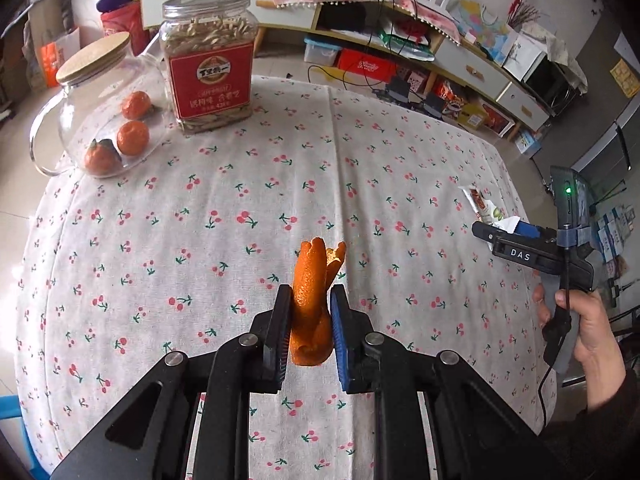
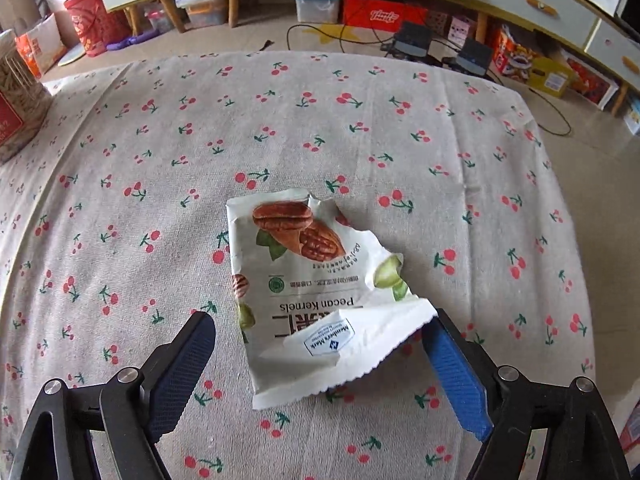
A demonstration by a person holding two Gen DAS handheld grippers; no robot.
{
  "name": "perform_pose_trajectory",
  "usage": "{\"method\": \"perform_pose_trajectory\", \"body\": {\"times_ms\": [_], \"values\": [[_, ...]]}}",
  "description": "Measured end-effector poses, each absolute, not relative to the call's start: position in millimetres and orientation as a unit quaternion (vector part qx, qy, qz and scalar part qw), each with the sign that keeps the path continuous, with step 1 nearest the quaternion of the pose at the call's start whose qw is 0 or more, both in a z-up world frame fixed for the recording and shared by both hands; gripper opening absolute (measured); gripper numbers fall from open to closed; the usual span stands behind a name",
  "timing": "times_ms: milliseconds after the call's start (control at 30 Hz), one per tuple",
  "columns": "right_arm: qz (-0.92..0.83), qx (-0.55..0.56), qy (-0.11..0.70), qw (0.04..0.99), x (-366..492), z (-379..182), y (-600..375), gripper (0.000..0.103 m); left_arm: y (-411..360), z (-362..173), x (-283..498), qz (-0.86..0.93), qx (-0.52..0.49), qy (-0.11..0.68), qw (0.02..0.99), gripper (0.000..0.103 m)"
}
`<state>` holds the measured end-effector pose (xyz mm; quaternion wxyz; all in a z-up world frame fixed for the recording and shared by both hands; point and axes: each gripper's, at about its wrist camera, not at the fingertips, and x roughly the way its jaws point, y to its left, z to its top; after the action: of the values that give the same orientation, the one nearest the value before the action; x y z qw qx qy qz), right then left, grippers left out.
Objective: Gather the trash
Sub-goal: 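Grasp the orange peel with the left tool while the right tool grasps the pecan kernels wrapper, then carry the orange peel with the left tool while the right tool carries the wrapper, release both into the bin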
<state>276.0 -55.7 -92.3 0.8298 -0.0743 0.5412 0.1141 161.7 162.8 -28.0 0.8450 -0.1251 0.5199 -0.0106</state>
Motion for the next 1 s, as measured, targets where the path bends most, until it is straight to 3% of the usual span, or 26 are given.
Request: {"method": "perform_pose_trajectory", "body": {"times_ms": [300, 600, 833, 1000], "values": [[0.129, -0.087, 0.521, 0.839, 282.3, -103.4, -42.9, 0.087, 165.6, -27.1, 158.5, -0.012, -0.132, 0.521, 0.843, 0.02], [0.15, -0.092, 0.513, 0.84, 273.0, -94.4, -30.8, 0.052, 159.6, -23.2, 156.8, -0.02, -0.132, 0.518, 0.845, 0.02], [0.162, -0.076, 0.507, 0.843, 257.3, -79.8, -36.5, 0.042, 150.5, -17.3, 155.7, -0.031, -0.131, 0.513, 0.848, 0.02], [0.168, -0.066, 0.504, 0.845, 240.9, -65.1, -41.8, 0.041, 142.6, -14.7, 150.8, -0.039, -0.128, 0.51, 0.85, 0.02]]}}
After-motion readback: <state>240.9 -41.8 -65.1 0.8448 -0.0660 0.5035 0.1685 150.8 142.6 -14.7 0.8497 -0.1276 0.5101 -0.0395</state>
